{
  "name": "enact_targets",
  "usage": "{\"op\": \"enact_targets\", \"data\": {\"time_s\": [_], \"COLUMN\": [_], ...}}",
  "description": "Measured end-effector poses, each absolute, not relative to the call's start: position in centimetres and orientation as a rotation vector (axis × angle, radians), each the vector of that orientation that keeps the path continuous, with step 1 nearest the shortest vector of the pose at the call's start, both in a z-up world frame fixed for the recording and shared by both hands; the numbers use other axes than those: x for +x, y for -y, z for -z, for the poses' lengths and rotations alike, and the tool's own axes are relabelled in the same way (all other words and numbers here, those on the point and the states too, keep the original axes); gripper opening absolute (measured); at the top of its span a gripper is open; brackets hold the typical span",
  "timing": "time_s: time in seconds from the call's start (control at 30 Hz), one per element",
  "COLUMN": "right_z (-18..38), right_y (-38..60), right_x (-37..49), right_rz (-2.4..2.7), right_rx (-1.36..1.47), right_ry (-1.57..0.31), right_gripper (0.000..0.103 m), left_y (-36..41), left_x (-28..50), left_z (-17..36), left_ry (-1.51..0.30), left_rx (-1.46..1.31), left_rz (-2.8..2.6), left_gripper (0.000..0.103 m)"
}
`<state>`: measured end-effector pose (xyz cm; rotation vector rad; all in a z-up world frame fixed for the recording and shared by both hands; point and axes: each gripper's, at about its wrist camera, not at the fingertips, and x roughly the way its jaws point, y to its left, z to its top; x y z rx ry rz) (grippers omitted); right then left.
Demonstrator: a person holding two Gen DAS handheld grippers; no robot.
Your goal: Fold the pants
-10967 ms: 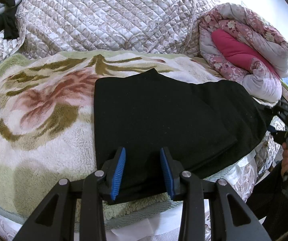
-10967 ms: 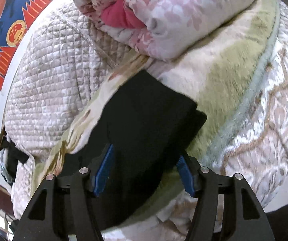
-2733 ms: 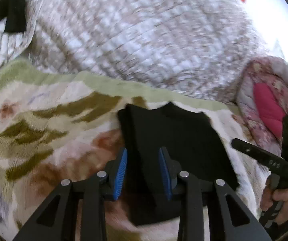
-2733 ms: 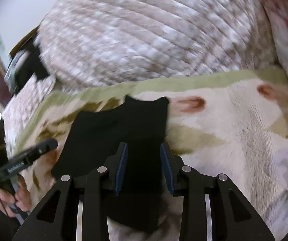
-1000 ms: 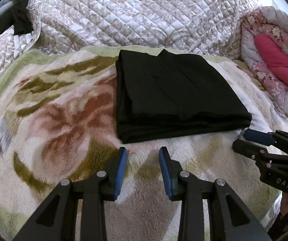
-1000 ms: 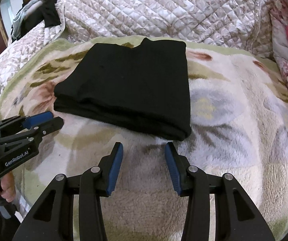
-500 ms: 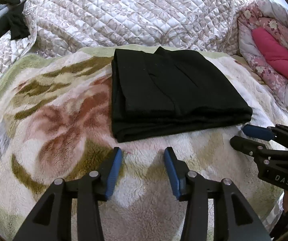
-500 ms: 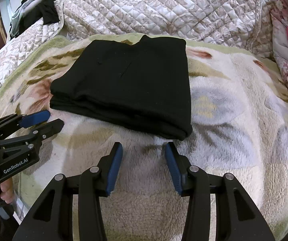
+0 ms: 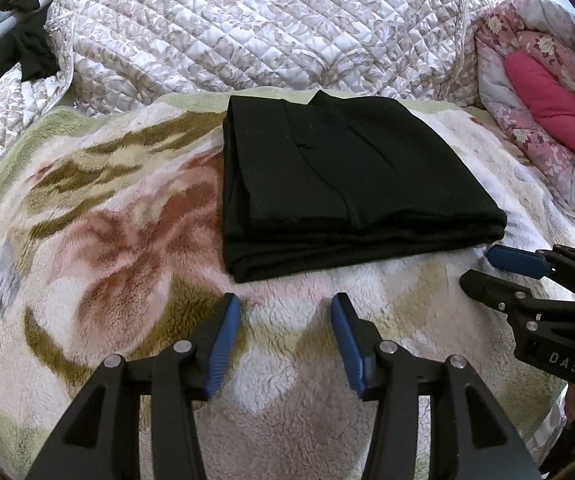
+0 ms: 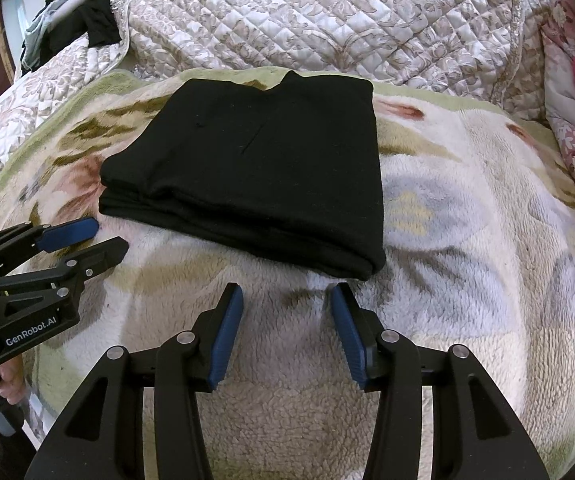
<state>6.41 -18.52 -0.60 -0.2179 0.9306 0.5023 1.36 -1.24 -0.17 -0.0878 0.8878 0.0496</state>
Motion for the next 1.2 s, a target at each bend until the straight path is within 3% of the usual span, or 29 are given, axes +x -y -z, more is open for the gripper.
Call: {"op": "enact_targets", "data": {"time_s": [0.4,0.67,0.9,1.2], "right_z": [0.4,-2.8,-2.2,-0.9], "right_y": [18.5,19.9,19.1,18.0], "right_x": [6.4,6.4,8.3,8.6], "right_rz": [-0.500,-0.472,-0.458,-0.467], "right_rx": [-0.211,-0.130,-0.117,-0.165], "right_ry": [-0.934,-0.773,-0.788,-0.811], "right_gripper": [0.048,0.048,0.031,0.031], "left_y": [1.1,-0.9,-0.7,-2.0], "left_x": [1.6,1.1,2.6,4.6], "left_z": [0.1,-2.2,-3.7,-1.6], "left_ry": [-0.904,-0.819,-0.764,-0.811], "left_rx": [-0.088,-0.157,-0.170,-0.224], "left_rz": [-0.048,-0.084,-0.079,-0.078], "left_gripper": [0.052,0.052,0.052,0.056]}}
